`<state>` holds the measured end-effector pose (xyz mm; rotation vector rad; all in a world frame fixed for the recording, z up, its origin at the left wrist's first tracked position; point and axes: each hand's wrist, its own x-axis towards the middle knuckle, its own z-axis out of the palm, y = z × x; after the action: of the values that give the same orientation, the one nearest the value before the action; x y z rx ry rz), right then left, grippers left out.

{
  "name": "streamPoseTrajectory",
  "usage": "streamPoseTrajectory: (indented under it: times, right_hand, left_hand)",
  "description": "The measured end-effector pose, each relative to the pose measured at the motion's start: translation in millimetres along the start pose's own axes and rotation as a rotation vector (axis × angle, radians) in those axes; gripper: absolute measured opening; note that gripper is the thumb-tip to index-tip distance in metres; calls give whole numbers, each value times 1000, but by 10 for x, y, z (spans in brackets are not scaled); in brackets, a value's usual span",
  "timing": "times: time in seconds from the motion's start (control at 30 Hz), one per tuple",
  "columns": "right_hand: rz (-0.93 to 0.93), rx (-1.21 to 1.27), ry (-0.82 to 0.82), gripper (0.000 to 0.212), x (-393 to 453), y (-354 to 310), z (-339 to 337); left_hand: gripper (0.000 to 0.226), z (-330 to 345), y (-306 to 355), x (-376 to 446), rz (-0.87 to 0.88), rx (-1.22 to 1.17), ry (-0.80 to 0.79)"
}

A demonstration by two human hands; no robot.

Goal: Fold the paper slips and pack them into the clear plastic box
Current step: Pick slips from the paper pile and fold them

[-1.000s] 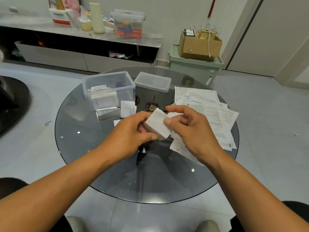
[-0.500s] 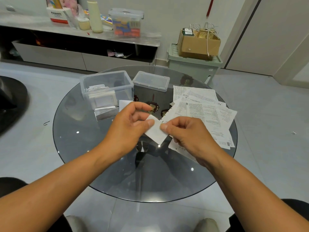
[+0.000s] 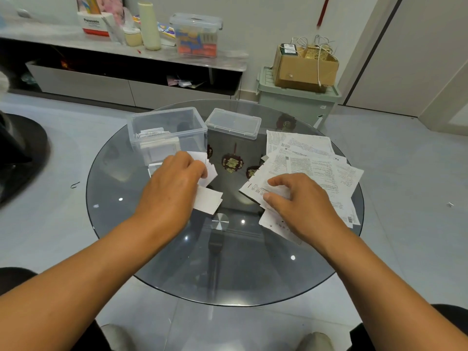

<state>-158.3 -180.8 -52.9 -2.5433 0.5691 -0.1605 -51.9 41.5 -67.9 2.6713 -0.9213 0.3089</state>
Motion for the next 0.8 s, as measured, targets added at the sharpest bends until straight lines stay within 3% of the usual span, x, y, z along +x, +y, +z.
streamPoseTrajectory:
  times: [0.13,0.27,0.4,0.47,0.57,0.7,0.8]
  right_hand:
    - [68,-127,-86,64,-34,4,-79]
    - [137,-190,-174,73,-53,47,-108]
    - [120,-312,-121,49,-34,57,-108]
    - [98,-381,-90,33,-16,83,-97]
    - [64,-442,-54,32,-38,84,-139]
    - [-76,-489,60,19,-119,-4,-145]
    - [-254,-480,68,10,-170,-90,-14]
  left_hand:
    - [27,-12,211,-109,139,-77,-73]
    - [65,116,400,-329,122,-90,-331]
    - [54,190,245,-231,146,-62,-199]
    - [52,207,166,-149,59,-149,-232]
    - [49,240,100,-62,-14,-250,-206]
    - [67,242,141,-61,-32,-286,-149]
    - [81,223,251,-120,143,-304,-99]
